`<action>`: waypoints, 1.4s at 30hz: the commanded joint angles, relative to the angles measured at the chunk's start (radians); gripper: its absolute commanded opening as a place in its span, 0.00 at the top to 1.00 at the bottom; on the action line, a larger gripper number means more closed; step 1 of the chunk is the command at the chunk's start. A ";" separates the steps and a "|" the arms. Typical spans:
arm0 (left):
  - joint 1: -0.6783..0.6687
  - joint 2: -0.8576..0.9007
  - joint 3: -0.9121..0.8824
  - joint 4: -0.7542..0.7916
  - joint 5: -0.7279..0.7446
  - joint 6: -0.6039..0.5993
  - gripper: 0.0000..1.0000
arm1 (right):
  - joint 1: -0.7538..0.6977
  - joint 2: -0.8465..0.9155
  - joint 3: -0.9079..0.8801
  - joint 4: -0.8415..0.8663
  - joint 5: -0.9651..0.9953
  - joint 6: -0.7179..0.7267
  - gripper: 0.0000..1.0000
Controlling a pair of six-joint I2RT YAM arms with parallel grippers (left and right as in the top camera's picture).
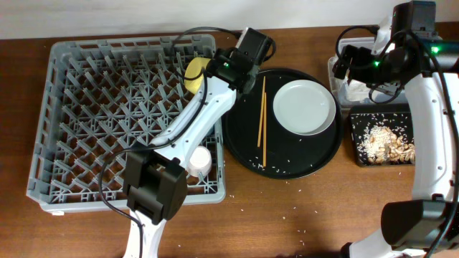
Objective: Sort waste into correct bins and load items into the dishwasher rack
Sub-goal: 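Grasp the yellow bowl with the left gripper and set it in the rack, then grasp one chopstick with the left gripper and stand it in the rack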
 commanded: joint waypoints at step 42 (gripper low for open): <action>-0.053 0.311 0.073 -0.146 0.411 -0.332 0.99 | 0.003 0.011 0.001 0.000 0.013 -0.010 0.02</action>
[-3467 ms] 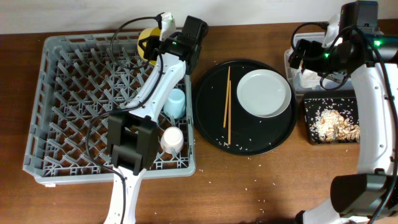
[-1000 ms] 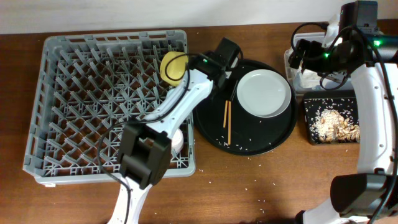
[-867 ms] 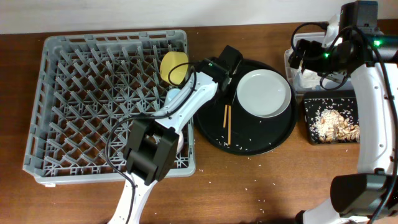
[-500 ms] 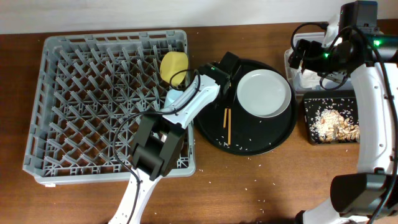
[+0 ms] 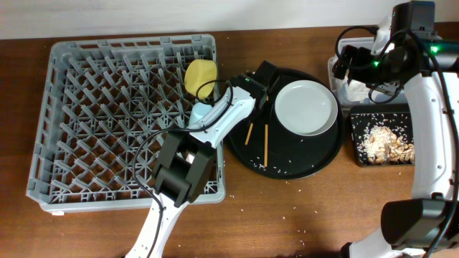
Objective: Sort waste into correct bins and load items into the dishwasher rack
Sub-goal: 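Grasp one chopstick with the left gripper and stand it in the rack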
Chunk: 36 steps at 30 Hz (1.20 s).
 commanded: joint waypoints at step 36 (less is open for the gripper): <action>0.481 0.234 0.897 -0.668 -0.011 0.209 0.36 | 0.003 0.006 0.001 0.000 0.013 -0.010 0.01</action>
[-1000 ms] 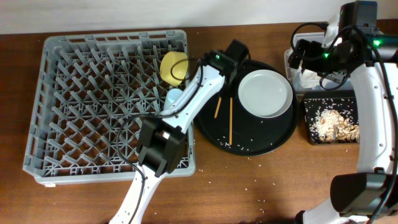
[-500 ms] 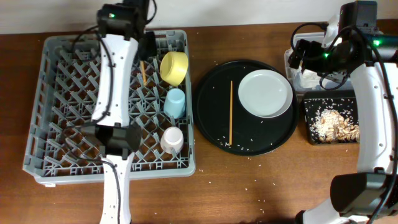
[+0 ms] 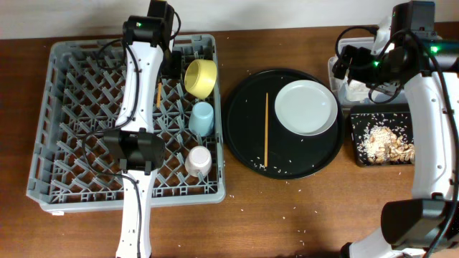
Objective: Sort waste into correct bins and load items into the dishwasher rack
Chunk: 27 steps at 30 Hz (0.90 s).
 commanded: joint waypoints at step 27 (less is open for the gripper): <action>0.005 0.063 -0.081 0.254 -0.105 0.003 0.70 | 0.003 0.006 0.001 0.000 0.013 -0.010 0.01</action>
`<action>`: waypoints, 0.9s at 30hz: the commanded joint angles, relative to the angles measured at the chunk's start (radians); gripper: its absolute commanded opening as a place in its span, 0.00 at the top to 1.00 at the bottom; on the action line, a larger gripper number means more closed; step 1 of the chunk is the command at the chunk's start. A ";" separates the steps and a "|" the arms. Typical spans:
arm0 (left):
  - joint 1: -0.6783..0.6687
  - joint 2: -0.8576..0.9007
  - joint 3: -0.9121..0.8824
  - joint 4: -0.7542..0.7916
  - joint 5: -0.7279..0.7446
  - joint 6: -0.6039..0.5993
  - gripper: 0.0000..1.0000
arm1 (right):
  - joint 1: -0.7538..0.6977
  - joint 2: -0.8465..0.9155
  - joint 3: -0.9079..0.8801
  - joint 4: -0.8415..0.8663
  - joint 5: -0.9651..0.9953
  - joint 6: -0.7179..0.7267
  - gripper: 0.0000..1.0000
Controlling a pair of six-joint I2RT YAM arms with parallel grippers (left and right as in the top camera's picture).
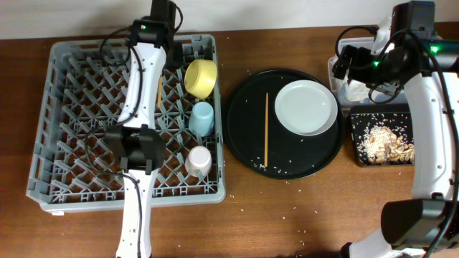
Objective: Sort waste into correct bins and load items into the dishwasher rack
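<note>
The grey dishwasher rack (79, 107) on the left holds a yellow bowl (201, 77), a blue cup (202, 118), a white cup (199, 161) and one chopstick (159, 92) lying among its prongs. My left gripper (172, 54) hovers at the rack's back edge, just right of that chopstick's far end, open and holding nothing. A second chopstick (266, 129) lies on the black tray (247, 143) beside a white plate (306, 107). Over the white bin (353, 92), my right gripper (344, 63) hangs with its jaws hard to make out.
A black bin (382, 140) holding food scraps stands at the right, in front of the white bin. Rice grains are scattered on the tray and on the wooden table (301, 215) in front of it. My left arm stretches lengthwise over the rack's middle.
My left gripper has shifted slightly right and back at the rack's far edge. The chopstick lies in the rack where it was. My right arm has not moved.
Two chopsticks lay on the tray with my left gripper near the tray's back left edge. Then the gripper was down on the tray at one chopstick. After that one chopstick was in the rack under the gripper, and one stays on the tray.
</note>
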 commanded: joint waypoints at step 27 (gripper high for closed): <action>-0.044 -0.119 0.077 -0.343 0.257 -0.065 1.00 | 0.003 0.006 0.001 0.000 0.013 -0.011 0.02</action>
